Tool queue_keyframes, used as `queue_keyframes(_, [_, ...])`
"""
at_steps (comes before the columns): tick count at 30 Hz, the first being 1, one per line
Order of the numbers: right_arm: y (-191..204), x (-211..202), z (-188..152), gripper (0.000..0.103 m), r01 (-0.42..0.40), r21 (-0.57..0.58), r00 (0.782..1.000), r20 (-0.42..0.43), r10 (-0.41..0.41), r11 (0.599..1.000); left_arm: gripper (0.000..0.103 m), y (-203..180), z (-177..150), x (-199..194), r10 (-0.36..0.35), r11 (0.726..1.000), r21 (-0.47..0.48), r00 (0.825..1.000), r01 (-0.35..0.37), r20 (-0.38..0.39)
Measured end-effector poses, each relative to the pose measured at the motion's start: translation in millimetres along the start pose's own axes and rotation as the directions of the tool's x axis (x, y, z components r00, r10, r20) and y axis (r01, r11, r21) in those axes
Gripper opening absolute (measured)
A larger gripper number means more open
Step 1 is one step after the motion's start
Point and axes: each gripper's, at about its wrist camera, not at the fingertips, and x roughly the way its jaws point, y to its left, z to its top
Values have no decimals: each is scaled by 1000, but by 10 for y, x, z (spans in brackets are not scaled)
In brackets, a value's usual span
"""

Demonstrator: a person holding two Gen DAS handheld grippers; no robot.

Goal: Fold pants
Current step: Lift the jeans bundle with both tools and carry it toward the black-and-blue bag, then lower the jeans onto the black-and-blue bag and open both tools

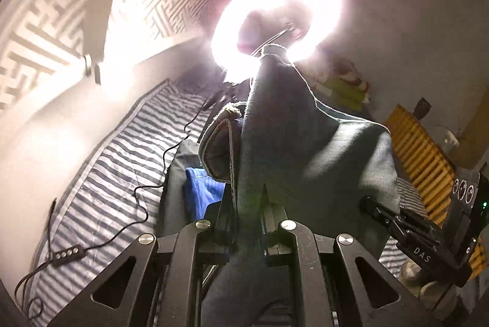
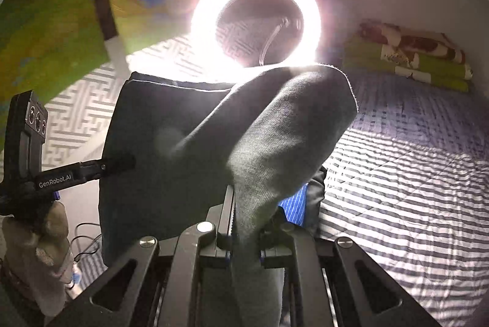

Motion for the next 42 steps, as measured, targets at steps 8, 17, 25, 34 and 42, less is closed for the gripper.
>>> queue_keyframes(8, [-332, 833, -33, 17, -1, 12, 998, -59, 2, 1000, 21, 501, 28, 862, 94, 994, -50, 994, -98, -63])
queue_keyframes(17, [-884, 1052, -173, 40, 149, 160, 984, -123, -130, 976, 38, 634, 15, 916, 220, 972, -81, 975, -222, -33])
queue_keyframes(25, [-196, 669, -385, 39, -8, 2, 998, -69, 8, 1000, 38, 67, 176, 1030, 74, 993, 90, 997, -71, -27])
queue_keyframes(34, [-427, 930, -1020, 30, 32, 4, 977, -210, -30, 999, 13, 500, 234, 1772, 273, 960, -50, 961, -275, -52])
queue_keyframes(42, [-555, 779, -990, 30, 82, -17, 960, -266, -84, 996, 27, 605, 177, 1190, 339, 940, -22, 940, -340, -22])
